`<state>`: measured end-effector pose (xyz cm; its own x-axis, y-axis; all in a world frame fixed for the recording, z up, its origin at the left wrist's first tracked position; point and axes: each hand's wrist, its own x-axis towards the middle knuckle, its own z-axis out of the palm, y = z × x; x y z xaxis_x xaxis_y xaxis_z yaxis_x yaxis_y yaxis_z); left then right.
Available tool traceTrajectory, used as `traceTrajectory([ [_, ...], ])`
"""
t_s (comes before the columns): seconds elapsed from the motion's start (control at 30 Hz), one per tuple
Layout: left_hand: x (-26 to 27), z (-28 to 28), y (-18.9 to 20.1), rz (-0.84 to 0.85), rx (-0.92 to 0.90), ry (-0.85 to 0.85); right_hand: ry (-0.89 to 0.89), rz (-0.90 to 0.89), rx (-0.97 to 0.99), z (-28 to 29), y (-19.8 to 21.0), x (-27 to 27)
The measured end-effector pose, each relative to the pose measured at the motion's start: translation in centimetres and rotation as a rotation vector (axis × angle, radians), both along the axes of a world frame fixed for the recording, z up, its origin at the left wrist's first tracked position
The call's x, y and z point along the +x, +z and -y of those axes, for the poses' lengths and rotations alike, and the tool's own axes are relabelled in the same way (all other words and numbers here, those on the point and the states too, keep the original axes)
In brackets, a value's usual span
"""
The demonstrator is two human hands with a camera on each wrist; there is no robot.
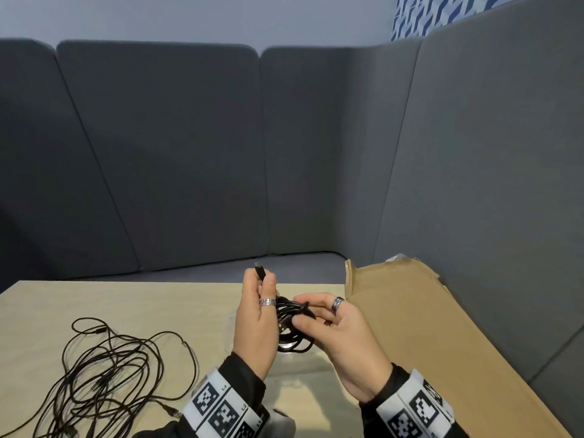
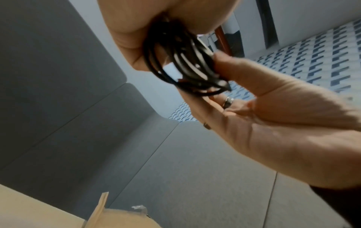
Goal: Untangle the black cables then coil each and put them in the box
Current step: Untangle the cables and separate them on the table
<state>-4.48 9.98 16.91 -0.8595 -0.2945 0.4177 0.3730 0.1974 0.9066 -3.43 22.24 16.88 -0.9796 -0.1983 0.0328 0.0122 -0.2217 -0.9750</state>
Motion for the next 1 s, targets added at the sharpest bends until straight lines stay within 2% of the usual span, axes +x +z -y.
traceTrajectory([
  [0.1, -0.1, -0.1, -0.2, 0.012, 0.027, -0.012, 0.019, 0.090, -0.127, -0.4, -0.1, -0.6],
  [0.17, -0.3, 0.1, -0.5, 0.032, 0.030, -0.024, 0.070, 0.105, -0.120, -0.6, -0.5, -0.8],
  [0.37, -0.7, 0.1, -0.7, 0.139, 0.126, -0.118, 0.106, 0.071, -0.035, -0.5, -1.7, -1.3],
  [0.47, -1.0, 0.2, -0.8, 0.180, 0.210, -0.163, 0.199, 0.012, 0.098, -0.7, -1.8, -1.3],
  [0.6, -1.6, 0.5, -1.2, 0.345, 0.249, -0.236, 0.230, -0.058, 0.229, -1.0, -1.6, -1.4],
  [0.67, -1.8, 1.2, -1.4, 0.397, 0.160, -0.165, 0.199, -0.095, 0.269, -1.2, -1.4, -1.6],
  [0.73, -1.6, 2.6, -1.2, 0.294, -0.067, -0.033, 0.177, -0.124, 0.327, -1.4, -1.5, -1.7],
  [0.77, -1.4, 3.3, -0.7, 0.226, -0.223, -0.046, 0.170, -0.135, 0.357, -1.5, -1.7, -1.8],
  [0.8, -1.1, 3.9, -0.1, 0.213, -0.415, -0.121, 0.166, -0.139, 0.388, -1.5, -1.8, -1.8],
  [0.83, -0.9, 4.1, 0.4, 0.270, -0.579, -0.237, 0.168, -0.139, 0.408, -1.4, -1.9, -1.9],
  [0.87, -0.7, 4.3, 0.7, 0.376, -0.663, -0.370, 0.175, -0.143, 0.418, -1.3, -1.9, -1.8],
  [0.9, -0.7, 4.4, 0.4, 0.485, -0.649, -0.504, 0.190, -0.145, 0.423, -1.2, -1.9, -1.7],
  [0.93, -0.7, 4.4, 0.2, 0.549, -0.555, -0.622, 0.216, -0.138, 0.416, -1.0, -1.8, -1.6],
  [1.0, -0.5, 4.4, -0.6, 0.608, -0.243, -0.757, 0.294, -0.114, 0.376, -0.6, -1.5, -1.2],
])
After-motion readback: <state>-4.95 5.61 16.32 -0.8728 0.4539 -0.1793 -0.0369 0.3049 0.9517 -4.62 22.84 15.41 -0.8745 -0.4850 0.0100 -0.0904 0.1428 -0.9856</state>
